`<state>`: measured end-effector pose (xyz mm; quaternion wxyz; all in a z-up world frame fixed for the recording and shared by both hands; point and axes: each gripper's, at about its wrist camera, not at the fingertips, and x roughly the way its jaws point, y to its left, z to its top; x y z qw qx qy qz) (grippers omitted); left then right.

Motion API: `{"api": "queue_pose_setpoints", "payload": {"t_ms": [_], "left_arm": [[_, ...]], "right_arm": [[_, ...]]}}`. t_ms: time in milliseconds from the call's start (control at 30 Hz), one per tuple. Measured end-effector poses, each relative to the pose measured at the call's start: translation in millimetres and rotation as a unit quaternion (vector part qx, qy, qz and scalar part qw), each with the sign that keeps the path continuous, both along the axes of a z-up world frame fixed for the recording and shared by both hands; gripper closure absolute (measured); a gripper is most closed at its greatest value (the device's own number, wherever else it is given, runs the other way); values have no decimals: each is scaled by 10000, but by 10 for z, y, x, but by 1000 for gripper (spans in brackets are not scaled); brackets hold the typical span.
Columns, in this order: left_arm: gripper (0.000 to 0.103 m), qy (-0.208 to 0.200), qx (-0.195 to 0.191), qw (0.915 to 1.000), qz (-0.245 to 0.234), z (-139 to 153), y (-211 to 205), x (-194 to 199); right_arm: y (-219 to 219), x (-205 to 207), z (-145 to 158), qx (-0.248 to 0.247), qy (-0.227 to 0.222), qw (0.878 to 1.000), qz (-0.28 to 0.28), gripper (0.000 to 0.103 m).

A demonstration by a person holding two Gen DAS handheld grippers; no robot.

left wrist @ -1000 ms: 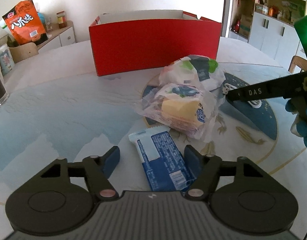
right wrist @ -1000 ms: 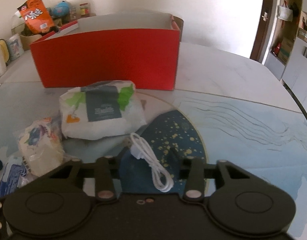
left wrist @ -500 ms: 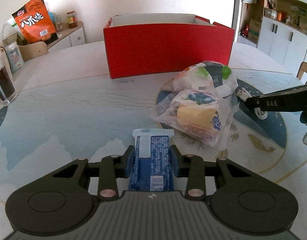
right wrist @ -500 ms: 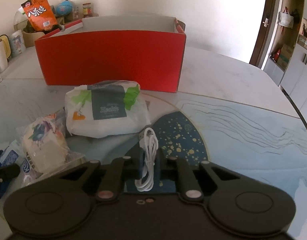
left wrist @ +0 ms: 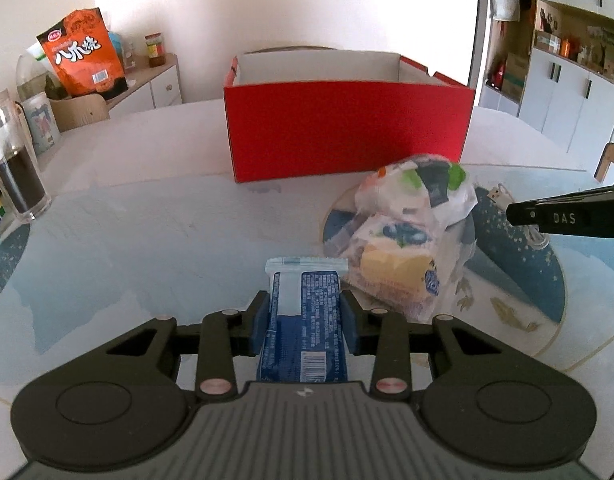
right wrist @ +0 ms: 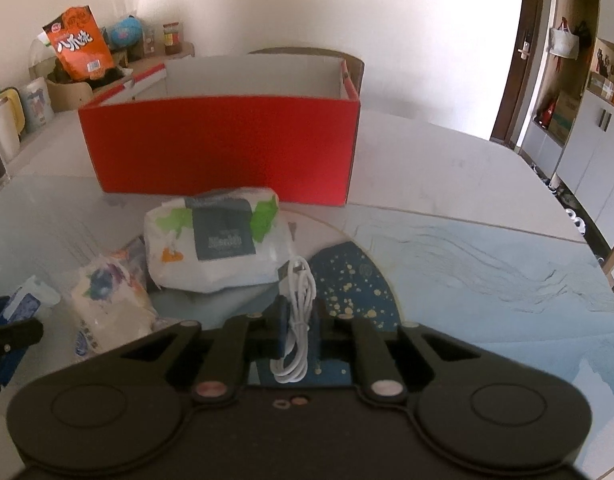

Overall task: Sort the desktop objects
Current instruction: 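Lift and carry the wrapped bar and USB cable over the red box with both tools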

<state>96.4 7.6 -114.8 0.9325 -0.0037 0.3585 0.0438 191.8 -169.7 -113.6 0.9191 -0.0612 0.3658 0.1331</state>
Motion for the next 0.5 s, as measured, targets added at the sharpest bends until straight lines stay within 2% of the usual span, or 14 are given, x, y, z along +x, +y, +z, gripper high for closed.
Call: {"api": "queue_pose_setpoints", "payload": {"t_ms": [500], "left_arm": [[68,-279,96,9996,-51,483,-109,112]], "right_arm": [[-16,-114,453,243,-181,9995,-27,91]]}}
